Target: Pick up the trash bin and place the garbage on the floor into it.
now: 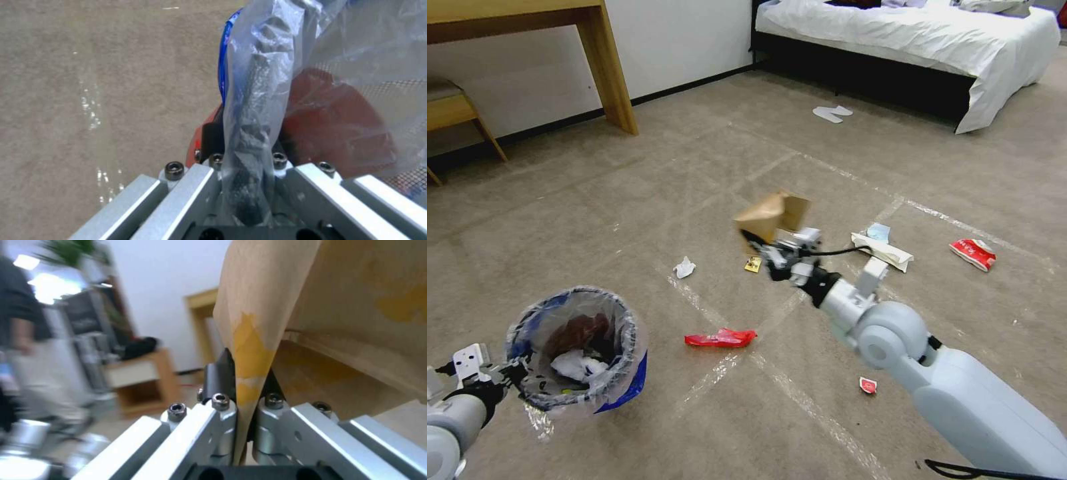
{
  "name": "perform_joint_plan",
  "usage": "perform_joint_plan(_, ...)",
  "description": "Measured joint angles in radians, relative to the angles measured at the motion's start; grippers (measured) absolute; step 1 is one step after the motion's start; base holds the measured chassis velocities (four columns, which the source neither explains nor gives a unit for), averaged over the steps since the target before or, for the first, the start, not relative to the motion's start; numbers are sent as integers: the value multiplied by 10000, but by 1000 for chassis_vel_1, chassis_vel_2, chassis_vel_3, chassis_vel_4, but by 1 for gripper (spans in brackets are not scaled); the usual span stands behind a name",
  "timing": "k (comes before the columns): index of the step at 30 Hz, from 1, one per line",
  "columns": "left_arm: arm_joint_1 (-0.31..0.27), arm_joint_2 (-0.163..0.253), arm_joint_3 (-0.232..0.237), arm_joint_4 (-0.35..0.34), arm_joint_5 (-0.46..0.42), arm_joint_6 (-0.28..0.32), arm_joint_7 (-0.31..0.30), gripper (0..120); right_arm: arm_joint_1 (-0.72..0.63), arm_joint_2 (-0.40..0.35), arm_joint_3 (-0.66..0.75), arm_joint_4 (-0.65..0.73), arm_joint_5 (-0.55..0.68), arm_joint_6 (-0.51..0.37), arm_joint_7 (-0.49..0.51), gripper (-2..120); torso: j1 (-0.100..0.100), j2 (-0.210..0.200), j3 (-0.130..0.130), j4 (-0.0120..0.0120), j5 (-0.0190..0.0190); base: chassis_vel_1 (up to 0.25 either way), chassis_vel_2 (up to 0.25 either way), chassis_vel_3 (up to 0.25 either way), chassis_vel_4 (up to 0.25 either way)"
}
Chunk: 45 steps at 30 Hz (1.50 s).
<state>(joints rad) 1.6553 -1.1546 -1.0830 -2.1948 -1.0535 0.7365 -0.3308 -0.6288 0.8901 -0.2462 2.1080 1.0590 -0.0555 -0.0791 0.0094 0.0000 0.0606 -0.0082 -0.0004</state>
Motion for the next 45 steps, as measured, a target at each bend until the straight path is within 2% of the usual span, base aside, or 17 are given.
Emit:
perform_joint_plan(2, -7, 33, 40, -81, -138, 0, -42, 0, 912, 353, -928, 42, 647, 71, 145, 0, 0, 0, 0, -1, 2, 0, 0, 0, 0)
perform_joint_plan(7, -5, 88, 95, -102, -200, 0, -60, 0, 2008, 932, -2082, -360, 1339, 230, 171, 0, 0, 0, 0, 0, 0, 0, 0, 0, 0)
perform_joint_plan(9, -17, 115, 130, -102, -218, 0, -62, 0, 2718, 1504, -2903, -786, 1650, 388, 113, 0, 1, 0, 0, 0, 0, 0, 0, 0, 0)
perform_joint_plan(10, -17, 115, 130, -102, -218, 0, -62, 0, 2718, 1504, -2903, -786, 1650, 388, 113, 0, 1, 0, 0, 0, 0, 0, 0, 0, 0)
perform_joint_plan(12, -47, 164, 160, -65, -231, 0, -62, 0, 3191, 2148, -3536, -1175, 1879, 424, 88, 0, 0, 0, 0, 0, 0, 0, 0, 0, 0)
perform_joint_plan(13, -47, 164, 160, -65, -231, 0, -62, 0, 3191, 2148, -3536, -1175, 1879, 424, 88, 0, 0, 0, 0, 0, 0, 0, 0, 0, 0)
perform_joint_plan(14, -77, 202, 175, -35, -240, 1, -65, 0, 3454, 2626, -3906, -1452, 1994, 436, 90, 0, 0, 0, 0, 0, 0, 0, 0, 0, 0)
perform_joint_plan(21, -164, 216, 232, 25, -250, 0, -77, 0, 3891, 3610, -4886, -2200, 2191, 366, 168, 0, 0, 0, 1, 0, 0, 0, 0, 0, 0)
perform_joint_plan(31, -219, 286, 212, 71, -262, 0, -77, 0, 4265, 4058, -5824, -2736, 2196, 119, 288, 0, 1, 0, -1, -1, 1, 0, 0, 0, 0)
perform_joint_plan(45, -191, 320, 110, -23, -332, -8, -82, 0, 4261, 3927, -6204, -3352, 1614, 89, 136, 0, 0, 0, 0, -1, 3, 0, 0, 0, 0)
